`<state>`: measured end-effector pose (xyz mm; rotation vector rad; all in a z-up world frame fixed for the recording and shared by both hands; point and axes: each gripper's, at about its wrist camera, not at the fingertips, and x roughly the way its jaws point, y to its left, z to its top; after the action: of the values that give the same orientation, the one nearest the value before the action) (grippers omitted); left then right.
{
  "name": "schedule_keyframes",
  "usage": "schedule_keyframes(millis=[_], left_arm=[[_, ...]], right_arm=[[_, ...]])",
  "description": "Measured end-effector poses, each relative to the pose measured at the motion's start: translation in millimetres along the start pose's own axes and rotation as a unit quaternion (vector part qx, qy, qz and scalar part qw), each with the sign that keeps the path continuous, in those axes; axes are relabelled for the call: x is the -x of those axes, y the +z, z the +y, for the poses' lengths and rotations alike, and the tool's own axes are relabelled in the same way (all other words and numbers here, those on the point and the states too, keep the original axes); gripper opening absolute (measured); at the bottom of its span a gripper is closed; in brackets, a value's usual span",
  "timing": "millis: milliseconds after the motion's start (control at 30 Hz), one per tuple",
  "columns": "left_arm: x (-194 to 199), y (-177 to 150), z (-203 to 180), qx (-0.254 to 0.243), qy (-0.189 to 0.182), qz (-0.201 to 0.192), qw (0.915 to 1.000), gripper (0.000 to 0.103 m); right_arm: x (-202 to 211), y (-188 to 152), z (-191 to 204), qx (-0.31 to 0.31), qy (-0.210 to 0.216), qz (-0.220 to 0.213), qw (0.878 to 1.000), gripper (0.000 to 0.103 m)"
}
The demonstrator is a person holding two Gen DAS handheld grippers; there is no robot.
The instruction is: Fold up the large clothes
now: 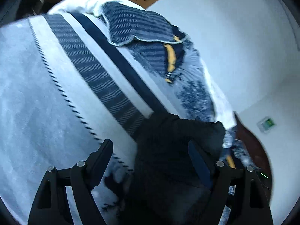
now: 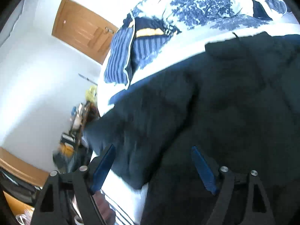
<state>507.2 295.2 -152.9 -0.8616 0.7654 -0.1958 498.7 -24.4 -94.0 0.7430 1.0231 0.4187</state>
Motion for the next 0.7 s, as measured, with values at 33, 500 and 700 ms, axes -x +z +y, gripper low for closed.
schedule_keyframes(millis=[33,500,700], left_arm=[[-2,0,0,0.002,-0.010,0.005,0.9999,0.083],[0,-19,-52,-0.086,-0.040,0.012,0.9954,0.089],[-42,-19,-15,-0.025,0.067,0.068,0.9951,0.085]], right_arm=[[-13,13,-7,-0.016,-0.003,0.003,1.000,0.085],[-152,69,-26,-0.070,-0.056,0.089,0.992,0.006],[-81,75,23,-0.005,-0.060,0.003,0.998,0.004]])
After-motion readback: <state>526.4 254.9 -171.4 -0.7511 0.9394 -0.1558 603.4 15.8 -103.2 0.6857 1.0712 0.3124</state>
